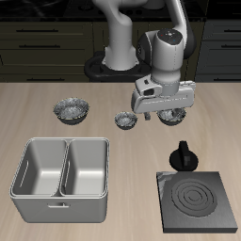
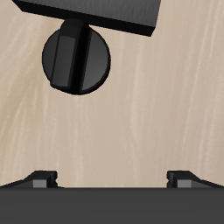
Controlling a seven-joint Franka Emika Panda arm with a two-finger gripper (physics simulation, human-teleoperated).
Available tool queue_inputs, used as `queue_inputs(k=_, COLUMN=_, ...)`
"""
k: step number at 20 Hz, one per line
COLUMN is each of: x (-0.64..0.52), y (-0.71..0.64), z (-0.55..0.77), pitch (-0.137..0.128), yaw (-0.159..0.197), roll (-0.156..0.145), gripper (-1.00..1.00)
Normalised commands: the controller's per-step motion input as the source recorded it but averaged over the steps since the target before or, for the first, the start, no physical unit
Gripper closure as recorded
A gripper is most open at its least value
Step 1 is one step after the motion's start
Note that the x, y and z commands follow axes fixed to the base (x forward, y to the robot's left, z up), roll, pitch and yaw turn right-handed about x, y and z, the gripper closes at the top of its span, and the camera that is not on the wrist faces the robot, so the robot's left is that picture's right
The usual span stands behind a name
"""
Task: Turn off the stove and place the largest bowl in the left side of the drainer and the medium bowl in the right side
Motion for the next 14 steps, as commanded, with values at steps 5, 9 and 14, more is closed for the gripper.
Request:
queue_inputs(k=5, x=-0.23, y=-0.33, z=0.11, pitch=-0.027, yaw=0.015, roll=-0.023, gripper=-1.00)
queue_inputs(k=9, x=-0.28, y=-0.52, z=0.17, pitch=-0.074, yaw=0.045, roll=-0.042, gripper=-1.00)
queue_inputs(k=14, x=-0.16, y=-0.41, z=0.11, pitch=-0.024, yaw=0.003, roll=-0.031, gripper=-1.00)
